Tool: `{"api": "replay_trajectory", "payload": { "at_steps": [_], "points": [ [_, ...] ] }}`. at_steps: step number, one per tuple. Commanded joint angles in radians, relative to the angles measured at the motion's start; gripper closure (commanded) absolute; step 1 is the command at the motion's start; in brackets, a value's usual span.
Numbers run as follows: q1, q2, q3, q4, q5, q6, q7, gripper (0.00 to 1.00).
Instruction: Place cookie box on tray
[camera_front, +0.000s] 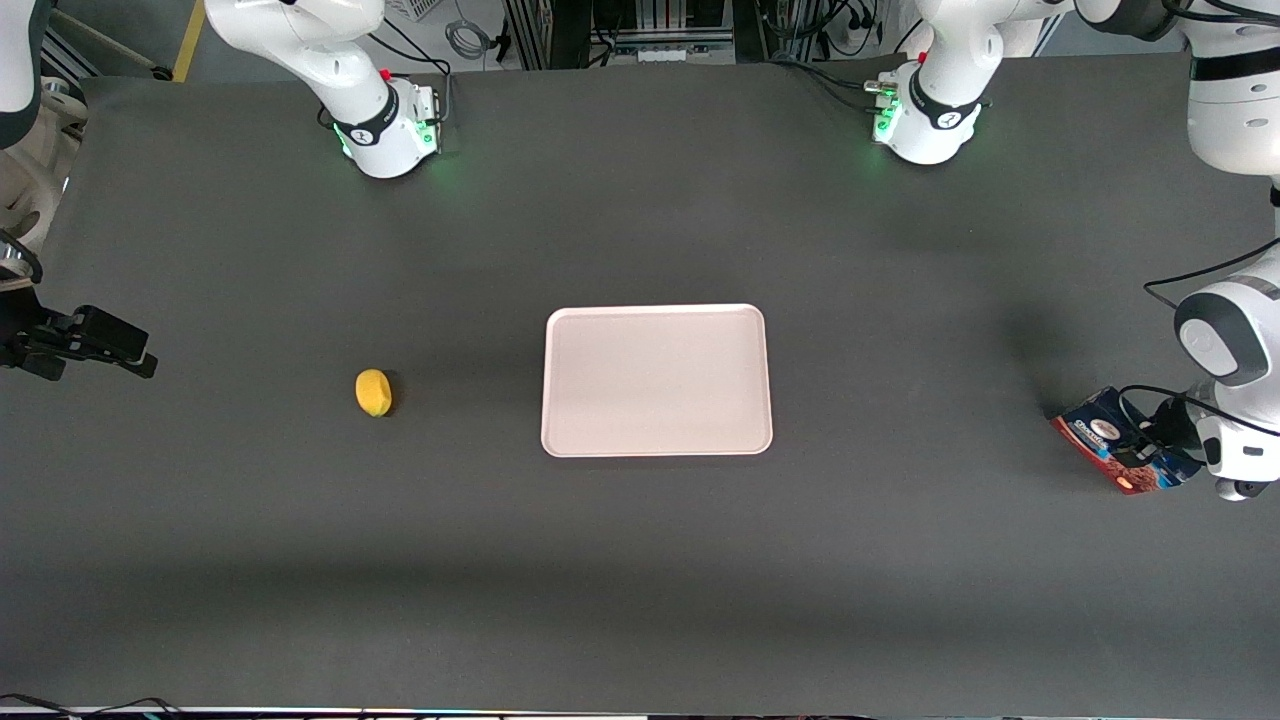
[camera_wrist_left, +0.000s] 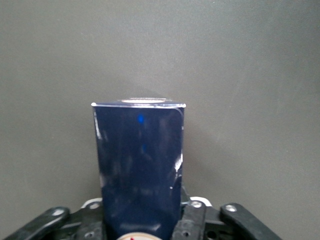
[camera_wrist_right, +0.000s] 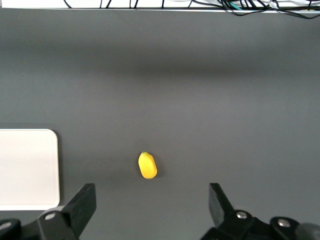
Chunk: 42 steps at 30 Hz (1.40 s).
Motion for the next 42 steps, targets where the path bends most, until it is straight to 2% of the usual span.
{"api": "replay_trajectory", "payload": {
  "at_steps": [1, 4, 12, 21, 29, 34, 42],
  "points": [
    [-0.004, -0.018, 0.002, -0.009, -0.018, -0.008, 0.009, 0.72],
    [-0.004, -0.016, 0.000, -0.007, -0.018, -0.008, 0.009, 0.79],
    [-0.004, -0.021, -0.004, 0.003, -0.016, -0.023, 0.007, 0.80],
    [-0.011, -0.055, -0.030, 0.105, -0.004, -0.197, 0.015, 0.92],
    [-0.011, -0.142, -0.104, 0.122, 0.001, -0.277, 0.054, 0.92],
    [-0.013, -0.205, -0.182, 0.126, 0.001, -0.332, 0.113, 0.92],
    [-0.060, -0.280, -0.302, 0.129, 0.001, -0.409, 0.046, 0.93]
  ]
}}
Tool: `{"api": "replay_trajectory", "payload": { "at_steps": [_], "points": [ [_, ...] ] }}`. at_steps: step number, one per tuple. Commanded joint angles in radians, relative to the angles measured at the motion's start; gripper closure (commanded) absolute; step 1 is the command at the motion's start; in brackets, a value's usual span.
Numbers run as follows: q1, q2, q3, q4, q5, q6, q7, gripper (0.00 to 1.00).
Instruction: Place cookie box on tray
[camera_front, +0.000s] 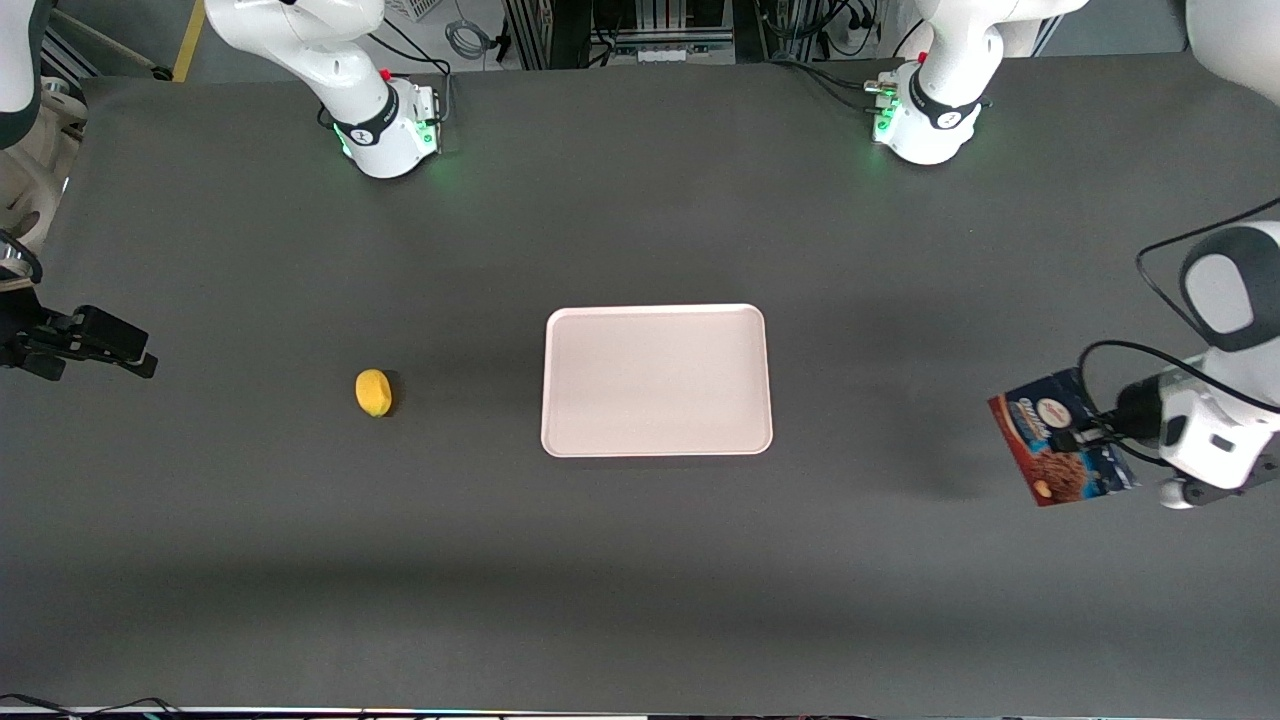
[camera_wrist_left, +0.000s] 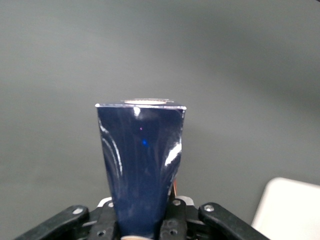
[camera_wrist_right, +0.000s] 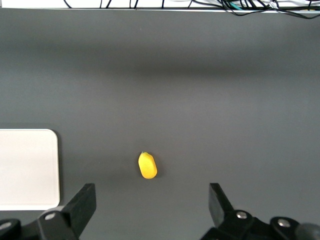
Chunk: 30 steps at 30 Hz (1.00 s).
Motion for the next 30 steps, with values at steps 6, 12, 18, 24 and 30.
{"api": "replay_trajectory", "payload": {
  "at_steps": [6, 12, 18, 24, 30],
  "points": [
    [-0.084, -0.087, -0.143, 0.006, 0.025, -0.054, -0.177, 0.90],
    [-0.130, -0.084, -0.274, 0.044, 0.143, -0.064, -0.357, 0.91],
    [-0.155, -0.055, -0.409, 0.043, 0.234, -0.020, -0.562, 0.91],
    [-0.182, -0.006, -0.458, 0.026, 0.336, 0.023, -0.594, 0.90],
    [-0.212, 0.051, -0.466, 0.002, 0.390, 0.077, -0.611, 0.90]
  ]
}}
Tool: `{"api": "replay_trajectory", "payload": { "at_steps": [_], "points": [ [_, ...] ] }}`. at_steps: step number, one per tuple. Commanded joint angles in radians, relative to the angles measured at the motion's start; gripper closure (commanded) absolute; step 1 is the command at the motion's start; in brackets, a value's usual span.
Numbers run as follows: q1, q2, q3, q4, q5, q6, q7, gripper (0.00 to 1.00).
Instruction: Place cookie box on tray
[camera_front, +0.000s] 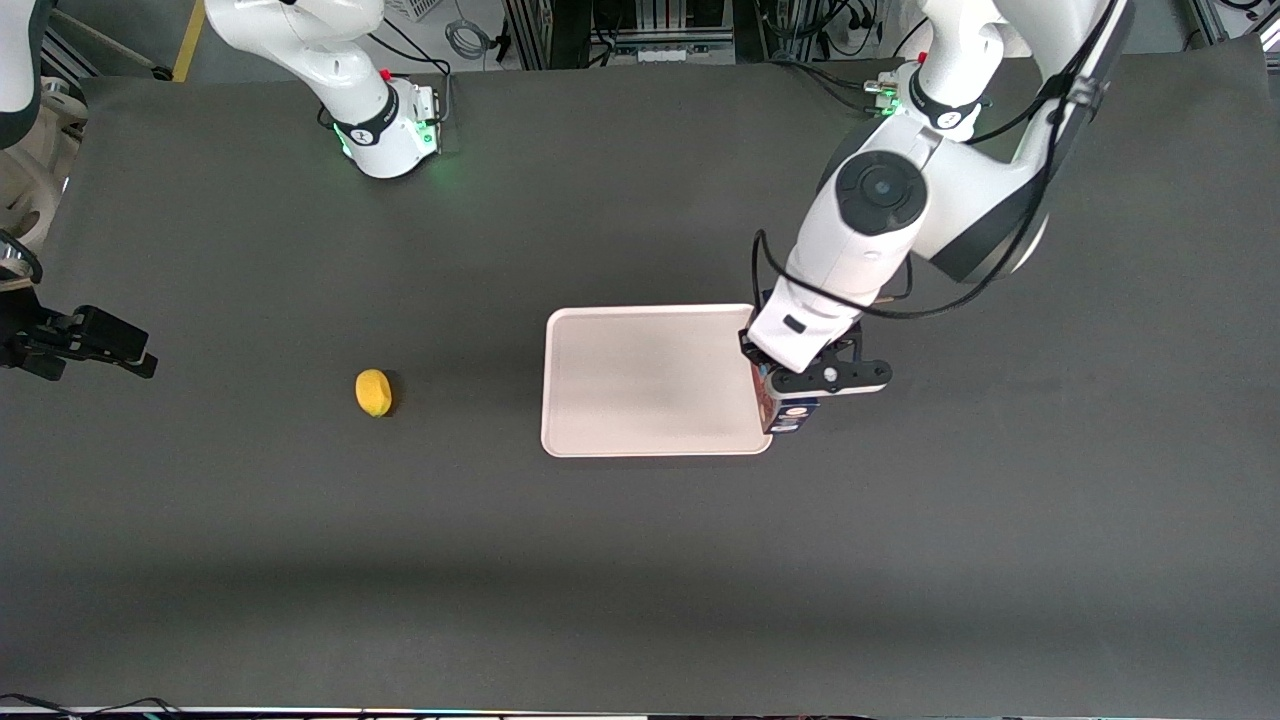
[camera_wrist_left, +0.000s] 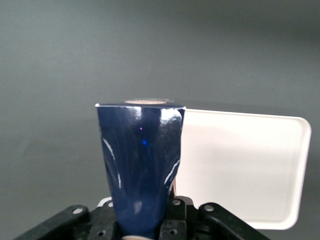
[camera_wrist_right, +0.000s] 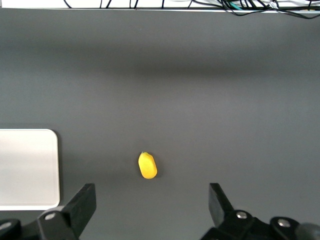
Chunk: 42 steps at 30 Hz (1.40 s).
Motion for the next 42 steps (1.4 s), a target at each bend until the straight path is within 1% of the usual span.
{"api": "replay_trajectory", "payload": {
  "at_steps": [1, 6, 10, 13, 17, 21, 33, 42],
  "points": [
    [-0.027, 0.064, -0.002, -0.011, 0.050, 0.066, -0.033, 0.90],
    [-0.051, 0.122, -0.002, -0.036, 0.058, 0.178, -0.105, 0.89],
    [-0.059, 0.145, -0.001, -0.080, 0.090, 0.245, -0.136, 0.88],
    [-0.062, 0.149, -0.001, -0.128, 0.101, 0.304, -0.151, 0.88],
    [-0.062, 0.152, 0.001, -0.181, 0.137, 0.359, -0.162, 0.87],
    [-0.062, 0.152, -0.001, -0.212, 0.170, 0.356, -0.185, 0.87],
    [-0.070, 0.170, 0.001, -0.220, 0.177, 0.361, -0.217, 0.85],
    [-0.074, 0.188, 0.001, -0.218, 0.212, 0.376, -0.253, 0.82]
  ]
}}
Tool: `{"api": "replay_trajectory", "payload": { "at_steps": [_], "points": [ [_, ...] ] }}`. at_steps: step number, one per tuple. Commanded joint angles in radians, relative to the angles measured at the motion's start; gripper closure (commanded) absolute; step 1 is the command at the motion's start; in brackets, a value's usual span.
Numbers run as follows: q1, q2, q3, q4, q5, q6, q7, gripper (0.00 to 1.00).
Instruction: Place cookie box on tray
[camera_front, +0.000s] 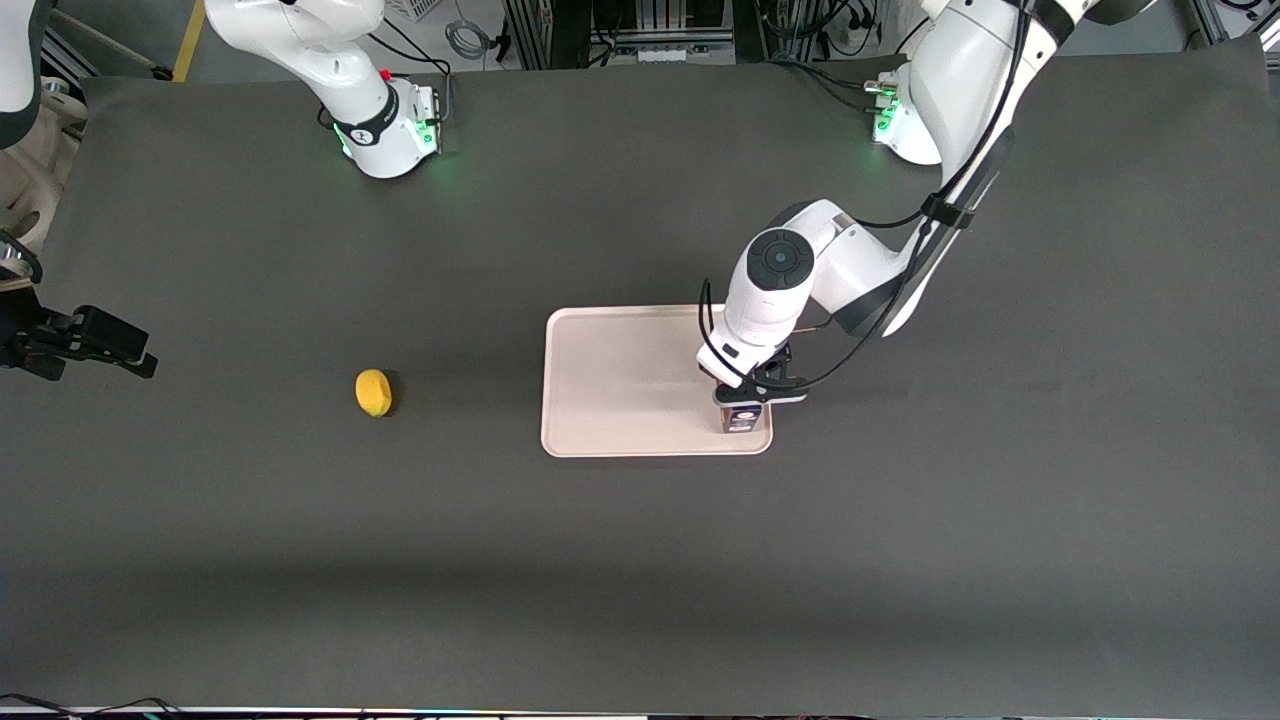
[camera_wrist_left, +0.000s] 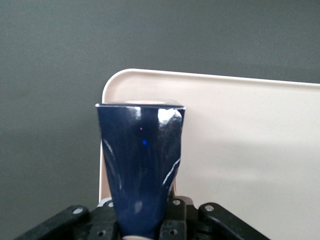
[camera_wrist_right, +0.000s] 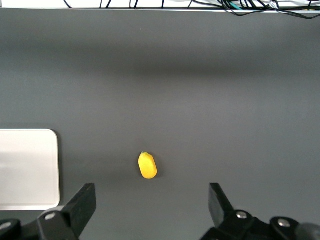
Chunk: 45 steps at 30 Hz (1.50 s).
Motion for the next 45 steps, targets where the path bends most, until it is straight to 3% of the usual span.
{"api": "replay_trajectory", "payload": {
  "at_steps": [1, 4, 6, 9, 12, 14, 17, 19, 23, 45],
  "points": [
    [-0.013, 0.003, 0.006, -0.013, 0.050, 0.040, -0.063, 0.82],
    [-0.015, 0.009, 0.007, -0.012, 0.060, 0.043, -0.069, 0.81],
    [-0.015, 0.014, 0.009, -0.010, 0.062, 0.044, -0.069, 0.71],
    [-0.015, 0.017, 0.010, -0.010, 0.071, 0.046, -0.069, 0.67],
    [-0.015, 0.019, 0.010, -0.012, 0.085, 0.046, -0.071, 0.49],
    [-0.015, 0.022, 0.012, -0.010, 0.087, 0.046, -0.071, 0.45],
    [-0.015, 0.023, 0.012, -0.010, 0.088, 0.046, -0.069, 0.30],
    [-0.015, 0.025, 0.012, -0.010, 0.090, 0.046, -0.069, 0.26],
    [-0.015, 0.025, 0.012, -0.007, 0.090, 0.046, -0.071, 0.00],
    [-0.002, -0.015, 0.012, 0.065, 0.076, 0.021, -0.061, 0.00]
  ]
}}
